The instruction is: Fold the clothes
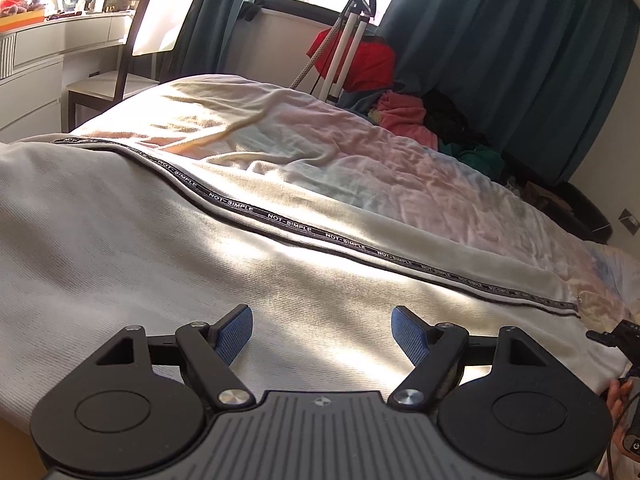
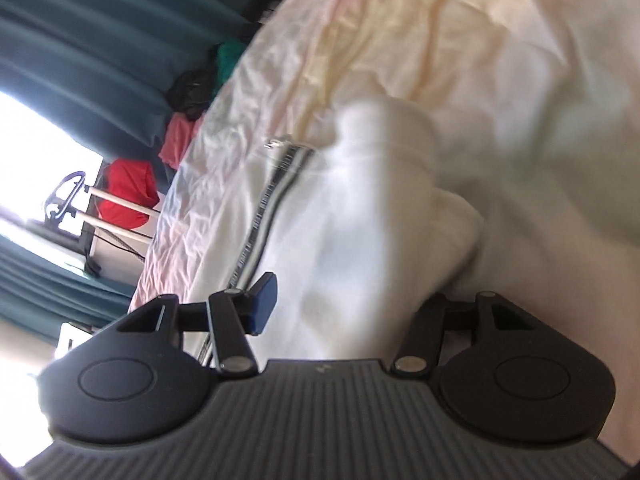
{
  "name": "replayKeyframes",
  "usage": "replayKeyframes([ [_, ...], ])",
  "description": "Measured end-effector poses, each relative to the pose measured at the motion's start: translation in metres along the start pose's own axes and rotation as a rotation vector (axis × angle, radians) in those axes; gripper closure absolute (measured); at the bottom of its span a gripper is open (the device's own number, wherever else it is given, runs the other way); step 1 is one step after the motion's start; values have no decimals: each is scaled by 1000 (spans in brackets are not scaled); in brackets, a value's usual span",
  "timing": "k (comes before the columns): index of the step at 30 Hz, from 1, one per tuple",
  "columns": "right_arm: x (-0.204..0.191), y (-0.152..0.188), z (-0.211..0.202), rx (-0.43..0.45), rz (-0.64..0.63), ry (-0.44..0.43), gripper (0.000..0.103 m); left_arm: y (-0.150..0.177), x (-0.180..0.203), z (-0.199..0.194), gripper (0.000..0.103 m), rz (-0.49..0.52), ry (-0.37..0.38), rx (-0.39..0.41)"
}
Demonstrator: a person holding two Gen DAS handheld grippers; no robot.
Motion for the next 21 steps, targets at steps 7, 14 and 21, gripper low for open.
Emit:
replayKeyframes([
  [7, -26, -11, -3, 106, -33, -125, 45, 0, -3, 4, 25, 65, -71, 12],
  [14, -8, -5, 9, -9, 3, 23, 92, 0, -2, 8, 25, 115, -101, 8],
  [21, -26, -25, -20, 105, -41, -45, 93, -3, 4, -11, 25, 104, -39, 54],
])
Point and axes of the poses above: each gripper's, at about its wrist camera, not at the fingertips, and z roughly the way its jaws point, x to its right, y to its underside, the point moved 6 cm from there along z, roughly the way its jaws point, and after that the axes turned 4 degrees about -z, right-handed, at the moved point
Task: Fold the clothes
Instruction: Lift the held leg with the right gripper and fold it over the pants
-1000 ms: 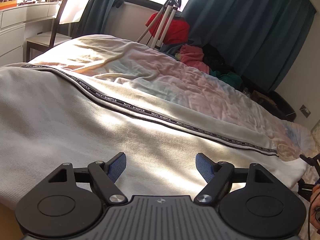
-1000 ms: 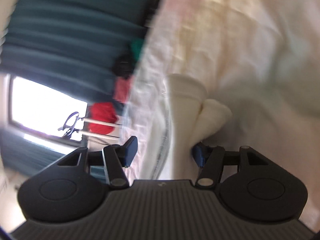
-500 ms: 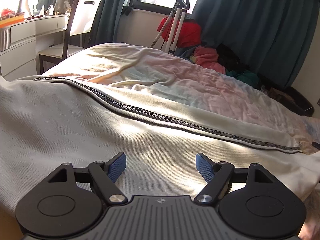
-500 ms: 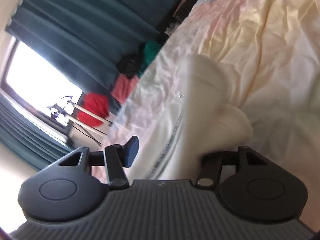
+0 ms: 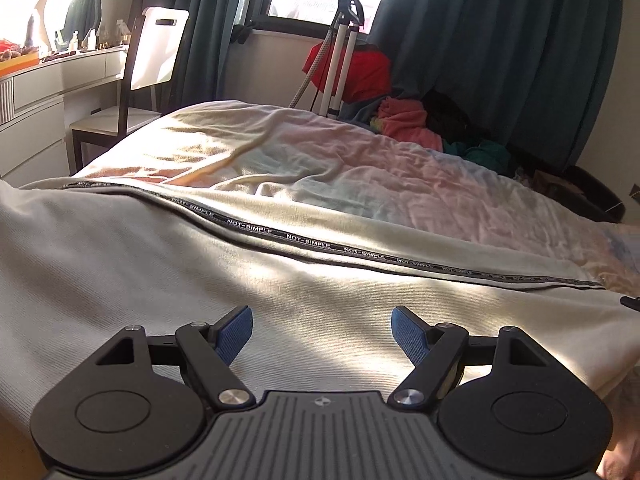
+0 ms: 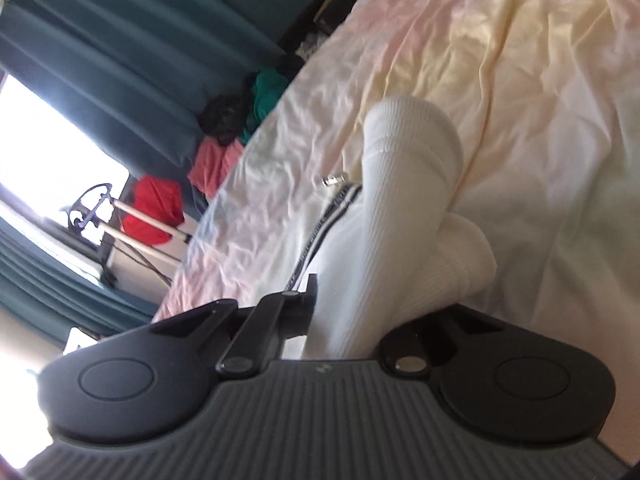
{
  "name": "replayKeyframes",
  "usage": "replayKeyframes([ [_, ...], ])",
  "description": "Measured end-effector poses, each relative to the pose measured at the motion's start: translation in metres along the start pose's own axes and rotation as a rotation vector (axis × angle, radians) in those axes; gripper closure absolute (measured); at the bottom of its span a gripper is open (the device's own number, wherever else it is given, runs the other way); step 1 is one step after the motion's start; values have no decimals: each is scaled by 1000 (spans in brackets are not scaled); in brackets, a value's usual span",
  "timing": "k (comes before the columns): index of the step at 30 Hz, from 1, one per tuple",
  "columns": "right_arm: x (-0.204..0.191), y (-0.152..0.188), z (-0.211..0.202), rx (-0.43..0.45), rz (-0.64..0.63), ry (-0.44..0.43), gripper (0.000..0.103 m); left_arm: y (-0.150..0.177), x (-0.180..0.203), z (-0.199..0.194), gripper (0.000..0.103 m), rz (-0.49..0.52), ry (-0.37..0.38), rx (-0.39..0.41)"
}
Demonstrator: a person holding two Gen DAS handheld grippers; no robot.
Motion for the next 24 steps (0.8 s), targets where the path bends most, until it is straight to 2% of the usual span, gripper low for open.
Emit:
replayKeyframes([
  [6, 28, -33, -17, 127, 46, 61, 93, -3, 6, -12, 23, 33, 13, 49],
  [8, 44, -40, -24, 163, 44, 105, 93, 2, 4, -4, 22, 36, -10, 21],
  [10, 56, -43, -26, 177, 39, 130, 93, 15, 0, 14, 22, 57, -59, -87],
  [12, 60, -43, -27, 179, 3, 152, 93, 33, 2, 31, 22, 154, -97, -160],
  [14, 49, -42, -29, 194, -80, 176, 93, 39, 6, 36, 20, 227, -129, -150],
  [16, 27, -40, -34, 229, -206, 198, 93, 38, 6, 36, 19, 213, -135, -155],
  [20, -37, -22, -52, 335, -548, 238, 93, 35, 4, 34, 18, 205, -122, -154],
  [22, -78, -1, -66, 400, -734, 224, 92, 31, 5, 31, 18, 195, -113, -151],
  [24, -119, 29, -81, 453, -891, 153, 92, 25, 7, 28, 18, 173, -96, -140],
])
Point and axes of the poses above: each gripper's, at about its wrist camera, not at the fingertips, and z roughly the way its jaws point, x to its right, y to its underside, the point moved 6 cm from there along z, roughly the way its jaws point, and after that the axes turned 4 degrees about -z, right-handed, at the moved point
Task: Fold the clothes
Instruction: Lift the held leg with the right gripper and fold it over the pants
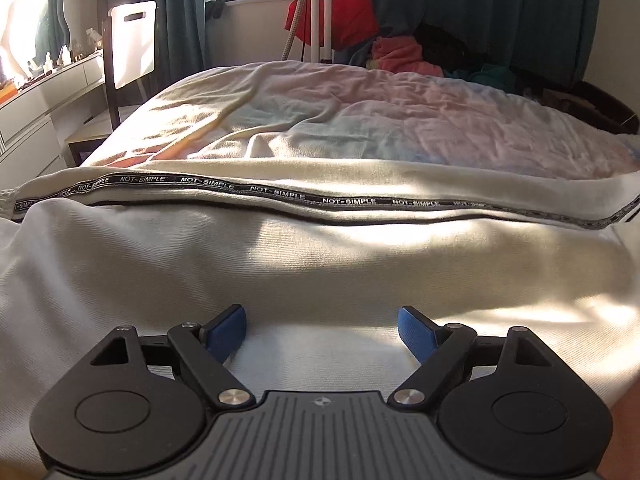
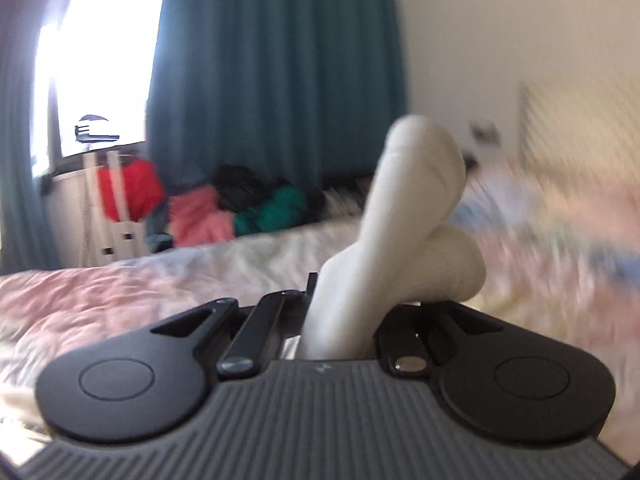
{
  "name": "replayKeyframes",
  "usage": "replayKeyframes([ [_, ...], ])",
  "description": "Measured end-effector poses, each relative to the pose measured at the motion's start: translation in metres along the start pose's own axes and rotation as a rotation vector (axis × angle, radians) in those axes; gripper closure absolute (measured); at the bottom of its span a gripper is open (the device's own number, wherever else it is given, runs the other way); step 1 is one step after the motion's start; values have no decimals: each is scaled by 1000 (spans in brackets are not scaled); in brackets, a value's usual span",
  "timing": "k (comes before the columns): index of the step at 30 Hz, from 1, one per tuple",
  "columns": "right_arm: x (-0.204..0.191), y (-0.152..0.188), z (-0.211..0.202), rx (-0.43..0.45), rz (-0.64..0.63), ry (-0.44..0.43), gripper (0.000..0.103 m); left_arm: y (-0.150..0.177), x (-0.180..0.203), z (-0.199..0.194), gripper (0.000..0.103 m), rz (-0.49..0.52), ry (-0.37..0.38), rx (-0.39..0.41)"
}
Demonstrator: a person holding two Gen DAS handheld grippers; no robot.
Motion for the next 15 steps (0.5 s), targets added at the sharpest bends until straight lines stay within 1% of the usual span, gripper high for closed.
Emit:
replayKeyframes([
  [3, -65, -14, -35, 103, -174, -124, 92, -10, -6, -12, 19, -59, 29, 48],
  [5, -115, -8, -57, 143, -292, -243, 92, -17, -13, -21, 19, -102, 47, 85],
  [6, -137, 0, -66, 145, -338, -302, 92, -20, -16, -26, 19, -126, 55, 104],
  [7, -159, 13, -74, 130, -378, -365, 92, -23, -20, -30, 19, -153, 66, 118],
  [9, -201, 48, -86, 56, -472, -492, 92, -28, -27, -37, 19, -207, 90, 139],
  [12, -246, 114, -98, -83, -713, -653, 92, -32, -34, -41, 19, -272, 124, 142],
  [14, -254, 141, -103, -118, -820, -680, 92, -31, -36, -40, 18, -299, 149, 131],
  [15, -252, 141, -102, -119, -816, -678, 92, -31, -37, -40, 18, -314, 163, 127],
])
Point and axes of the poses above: each gripper's, at about its wrist camera, not at the fingertips, and z roughly the way its jaws point, x to its right, y to its underside, the point moved 6 cm from there along z, roughly the way its jaws point, and after that the axes turned 4 degrees about -z, right-handed, at the moved point
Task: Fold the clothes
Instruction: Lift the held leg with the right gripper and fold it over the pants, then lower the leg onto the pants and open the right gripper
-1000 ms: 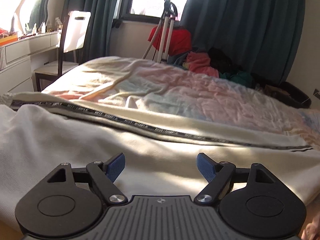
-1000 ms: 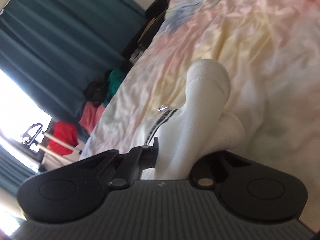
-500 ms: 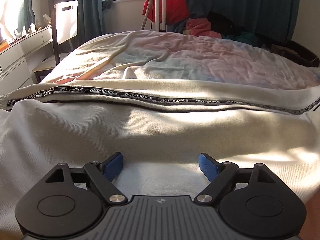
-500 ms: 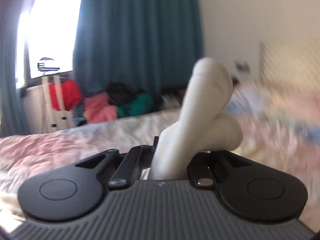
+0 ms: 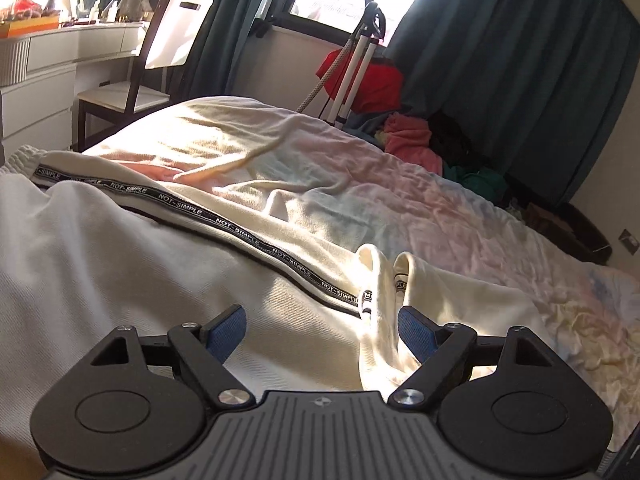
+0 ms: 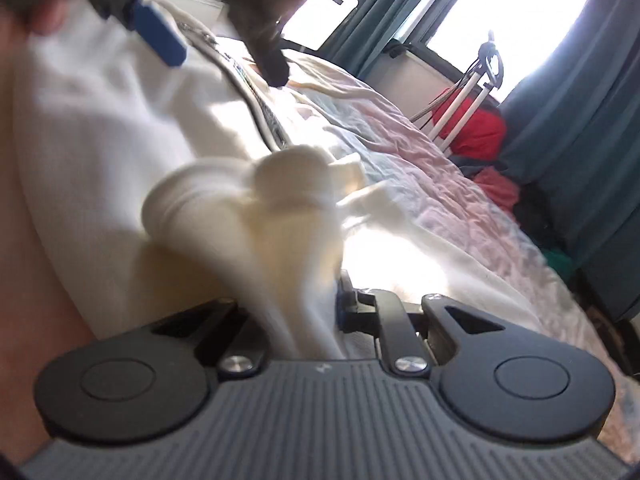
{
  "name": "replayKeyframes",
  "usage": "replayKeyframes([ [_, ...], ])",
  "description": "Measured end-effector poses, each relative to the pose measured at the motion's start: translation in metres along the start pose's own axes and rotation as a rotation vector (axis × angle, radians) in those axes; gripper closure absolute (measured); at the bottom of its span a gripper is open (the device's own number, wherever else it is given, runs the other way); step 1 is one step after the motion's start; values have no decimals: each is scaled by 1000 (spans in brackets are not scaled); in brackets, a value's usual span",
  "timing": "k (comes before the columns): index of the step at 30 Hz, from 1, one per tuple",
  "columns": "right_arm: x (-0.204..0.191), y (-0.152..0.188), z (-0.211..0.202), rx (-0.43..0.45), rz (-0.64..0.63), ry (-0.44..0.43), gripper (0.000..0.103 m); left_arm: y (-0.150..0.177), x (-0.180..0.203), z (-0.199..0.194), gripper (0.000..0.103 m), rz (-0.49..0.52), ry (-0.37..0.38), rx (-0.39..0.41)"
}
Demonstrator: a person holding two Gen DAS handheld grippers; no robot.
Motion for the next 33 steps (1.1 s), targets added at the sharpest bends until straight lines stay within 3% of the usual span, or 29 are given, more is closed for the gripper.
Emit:
replayKeyframes([
  [6, 4, -14, -18, 58, 55, 33, 92, -1, 3, -1, 18, -49, 67, 0],
  [12, -21, -23, -22, 73, 29, -41, 91, 2, 15, -1, 19, -5, 102, 14],
  [16, -9, -27, -29, 44, 170, -109, 88, 3, 20, -4, 19, 19, 115, 30],
  [17, -4, -29, -32, 36, 227, -142, 84, 3, 20, -5, 19, 22, 120, 36],
  [19, 6, -32, -43, 33, 342, -222, 63, 2, 21, -8, 19, 26, 128, 47],
  [21, 15, -32, -58, 54, 435, -294, 32, 1, 22, -12, 19, 32, 134, 58],
  [24, 30, -32, -81, 108, 553, -368, 29, 0, 24, -20, 19, 58, 143, 75],
  [27, 60, -29, -90, 180, 691, -365, 29, 2, 27, -27, 19, 75, 159, 86],
  [29, 84, -22, -88, 212, 807, -316, 29, 4, 29, -28, 19, 79, 172, 73],
  [31, 105, -13, -75, 206, 913, -249, 29, 9, 35, -27, 21, 91, 196, 48],
  [33, 121, -8, -46, 145, 964, -179, 29, 15, 42, -24, 23, 108, 222, 21],
])
Point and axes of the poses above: each gripper's, at about its wrist camera, not at the fingertips, and z roughly the way its jaws point, x to its right, y to its underside, the point moved 6 cm from there along z, roughly the way its jaws point, and after that the axes turned 4 degrees about -z, right-handed, at the moved point
